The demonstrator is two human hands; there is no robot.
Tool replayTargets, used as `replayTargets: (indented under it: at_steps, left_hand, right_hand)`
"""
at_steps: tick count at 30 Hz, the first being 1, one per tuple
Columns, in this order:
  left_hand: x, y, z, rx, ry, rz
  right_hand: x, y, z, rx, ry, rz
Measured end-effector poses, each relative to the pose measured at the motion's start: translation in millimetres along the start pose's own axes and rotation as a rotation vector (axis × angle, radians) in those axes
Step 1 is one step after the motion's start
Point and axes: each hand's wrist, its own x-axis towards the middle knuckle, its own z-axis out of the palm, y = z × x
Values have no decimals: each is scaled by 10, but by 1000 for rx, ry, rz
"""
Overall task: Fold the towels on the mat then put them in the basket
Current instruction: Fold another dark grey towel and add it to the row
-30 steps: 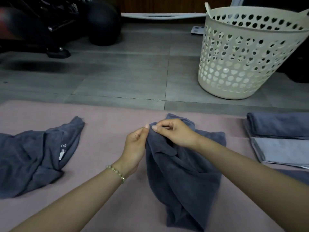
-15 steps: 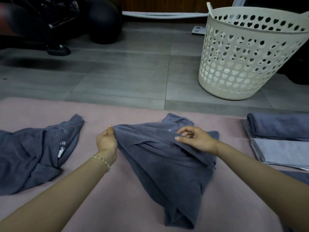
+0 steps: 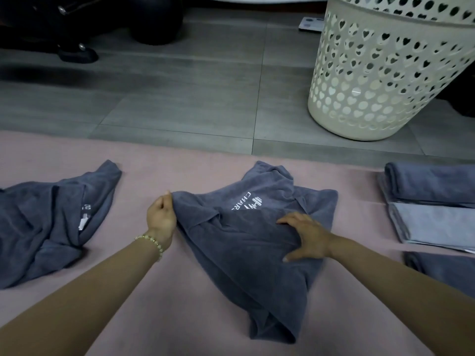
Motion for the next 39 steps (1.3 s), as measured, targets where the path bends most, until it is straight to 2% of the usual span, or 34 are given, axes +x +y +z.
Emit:
replayTargets:
  at_steps: [2,5,7,10,13,14,17,20,24,29,32,35,39]
  left_hand:
    - [23,77,112,-77,-20,11]
    - [86,172,333,-222,-102,-62]
    - [142,180,498,-274,-200,-92]
    - [183,139,758,-212,-262,-44]
    - [147,106,1008,-51,-234,88]
    - [131,101,1071,-25,-224,119]
    - [201,-17,1195,40,-233,130]
    - [241,-186,1237,180,-292,131]
    - [163,-289,1178,354,-395,210]
    - [71,-253,1020,409,-556,190]
    - [-26,-195,887,260,-530,119]
    - [29,-59,829,102,-449,73]
    - [-84,349,910,-3,-602,135]
  right_hand:
    - [-24,80,47,-53,24,-16]
    - [-44,229,49,17,125,-63]
    - [-59,280,-77,98,85,-41]
    - [-123,237,-387,502,89,-4]
    - [-44,152,-606,861,175,-10]
    - [49,121,-643,868,235,-29]
    - [469,58,-665,664,430,-38]
    - [970,77,-626,531,496,46]
    - [1444,139,-584,482,471,202]
    - [1462,-30,-511,611,368,142]
    - [1158,-208,-497,771,409,-5]
    - [671,-391,-530,870,292,-102]
    - [146,-513,-630,882,107,-182]
